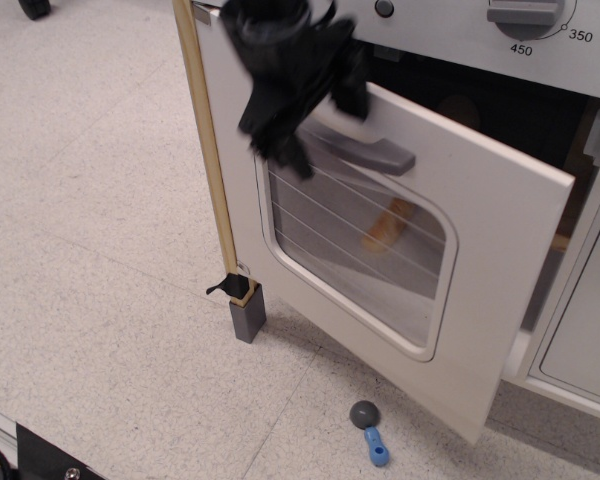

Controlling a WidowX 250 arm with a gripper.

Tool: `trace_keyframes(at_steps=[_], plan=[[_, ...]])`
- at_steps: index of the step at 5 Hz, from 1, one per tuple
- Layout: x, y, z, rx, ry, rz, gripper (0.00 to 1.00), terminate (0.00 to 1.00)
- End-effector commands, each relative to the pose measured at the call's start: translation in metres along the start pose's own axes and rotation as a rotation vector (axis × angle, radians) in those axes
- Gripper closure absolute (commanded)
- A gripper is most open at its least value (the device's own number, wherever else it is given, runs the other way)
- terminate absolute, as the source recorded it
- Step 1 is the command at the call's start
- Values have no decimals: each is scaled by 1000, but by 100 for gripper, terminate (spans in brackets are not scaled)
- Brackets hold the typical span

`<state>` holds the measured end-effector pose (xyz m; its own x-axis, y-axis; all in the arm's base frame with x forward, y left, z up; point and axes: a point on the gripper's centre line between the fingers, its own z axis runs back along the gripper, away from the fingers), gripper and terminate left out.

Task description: Open oven

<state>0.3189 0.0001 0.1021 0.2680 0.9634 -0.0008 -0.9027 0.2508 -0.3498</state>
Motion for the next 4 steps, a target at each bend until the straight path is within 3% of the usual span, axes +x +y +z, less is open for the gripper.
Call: trace_keyframes(at_steps=[1, 4], plan=[[-8, -38, 46, -116, 34, -112, 0, 0], [-4, -52, 14, -197, 13, 22, 0, 0]])
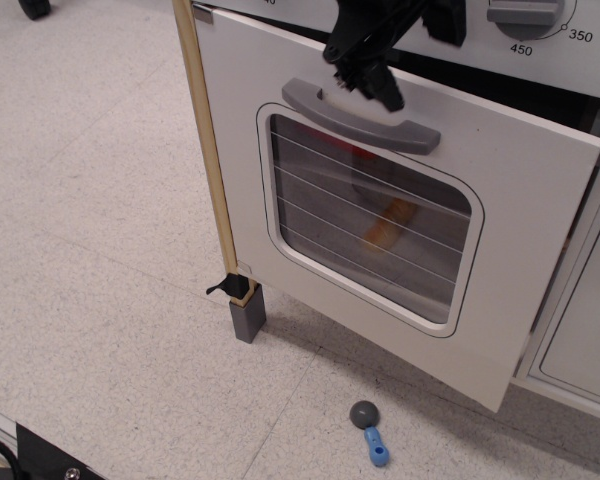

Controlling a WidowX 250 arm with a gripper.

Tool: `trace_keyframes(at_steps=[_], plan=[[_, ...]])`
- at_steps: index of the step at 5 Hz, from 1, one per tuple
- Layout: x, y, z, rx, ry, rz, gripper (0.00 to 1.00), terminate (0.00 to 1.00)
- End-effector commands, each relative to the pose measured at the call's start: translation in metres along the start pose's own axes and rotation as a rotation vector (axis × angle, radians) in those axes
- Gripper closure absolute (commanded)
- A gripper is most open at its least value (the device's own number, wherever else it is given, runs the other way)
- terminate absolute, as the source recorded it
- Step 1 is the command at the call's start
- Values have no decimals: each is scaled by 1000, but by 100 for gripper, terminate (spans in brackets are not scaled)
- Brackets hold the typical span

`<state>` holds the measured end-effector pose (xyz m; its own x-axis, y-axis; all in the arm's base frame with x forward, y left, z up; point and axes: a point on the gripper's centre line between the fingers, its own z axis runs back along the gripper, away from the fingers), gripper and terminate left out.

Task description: Open oven

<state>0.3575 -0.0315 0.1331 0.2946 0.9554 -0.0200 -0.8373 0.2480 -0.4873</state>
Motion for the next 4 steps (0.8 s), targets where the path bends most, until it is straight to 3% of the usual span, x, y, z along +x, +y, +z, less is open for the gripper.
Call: trace_keyframes(at_steps=[1, 3, 4], plan=[[18, 6, -14, -13, -31, 73, 0, 0], [16, 23, -28, 84, -48, 134, 0, 0], [10, 31, -15, 164, -58, 158, 0, 0]])
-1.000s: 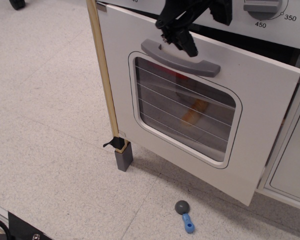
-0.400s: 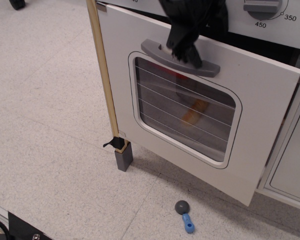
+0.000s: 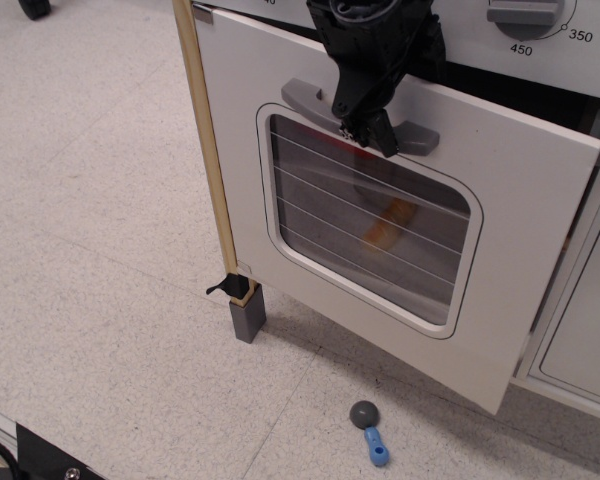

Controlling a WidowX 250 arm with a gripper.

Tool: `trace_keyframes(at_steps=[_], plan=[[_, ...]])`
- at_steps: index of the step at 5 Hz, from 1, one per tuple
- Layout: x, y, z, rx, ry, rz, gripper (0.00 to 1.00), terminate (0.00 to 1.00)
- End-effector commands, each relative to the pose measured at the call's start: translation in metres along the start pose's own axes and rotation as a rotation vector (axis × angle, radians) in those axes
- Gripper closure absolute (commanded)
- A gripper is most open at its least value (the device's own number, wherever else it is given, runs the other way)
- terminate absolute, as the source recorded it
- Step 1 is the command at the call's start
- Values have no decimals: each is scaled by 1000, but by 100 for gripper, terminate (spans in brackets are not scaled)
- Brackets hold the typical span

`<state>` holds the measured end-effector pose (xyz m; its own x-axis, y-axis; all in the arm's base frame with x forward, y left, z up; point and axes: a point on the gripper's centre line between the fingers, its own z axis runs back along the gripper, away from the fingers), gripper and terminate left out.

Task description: Open oven

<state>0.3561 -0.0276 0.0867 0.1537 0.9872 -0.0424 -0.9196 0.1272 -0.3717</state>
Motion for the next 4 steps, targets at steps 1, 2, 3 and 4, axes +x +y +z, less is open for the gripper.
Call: trace_keyframes(at_steps=[1, 2, 3, 4], plan=[[9, 22, 28, 185, -83, 32, 0, 0], [18, 41, 35, 218, -120, -21, 0, 0], [33, 60, 41, 273, -133, -85, 0, 0], [49, 78, 40, 317, -167, -168, 0, 0]])
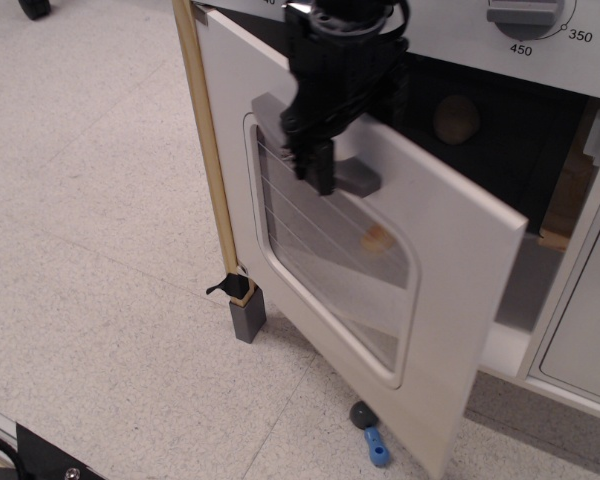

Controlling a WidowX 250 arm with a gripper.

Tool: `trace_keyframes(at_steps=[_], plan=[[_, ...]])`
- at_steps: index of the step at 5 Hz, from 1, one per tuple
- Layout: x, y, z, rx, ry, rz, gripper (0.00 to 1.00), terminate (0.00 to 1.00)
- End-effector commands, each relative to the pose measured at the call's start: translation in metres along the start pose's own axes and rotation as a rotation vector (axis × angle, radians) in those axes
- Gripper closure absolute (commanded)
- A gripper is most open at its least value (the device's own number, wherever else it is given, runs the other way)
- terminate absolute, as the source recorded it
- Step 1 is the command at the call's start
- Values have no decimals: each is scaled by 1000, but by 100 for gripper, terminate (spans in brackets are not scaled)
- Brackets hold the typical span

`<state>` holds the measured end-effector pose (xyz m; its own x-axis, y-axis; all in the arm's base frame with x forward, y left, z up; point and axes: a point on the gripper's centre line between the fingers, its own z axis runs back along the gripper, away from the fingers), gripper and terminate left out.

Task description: Open oven

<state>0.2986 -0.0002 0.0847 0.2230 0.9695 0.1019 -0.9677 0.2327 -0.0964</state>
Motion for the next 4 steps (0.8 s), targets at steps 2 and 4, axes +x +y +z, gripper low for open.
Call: trace_keyframes(at_steps=[2, 4], plan=[[73, 53, 9, 52, -67, -474, 0, 0], [117, 82, 18, 60, -22, -821, 0, 0]])
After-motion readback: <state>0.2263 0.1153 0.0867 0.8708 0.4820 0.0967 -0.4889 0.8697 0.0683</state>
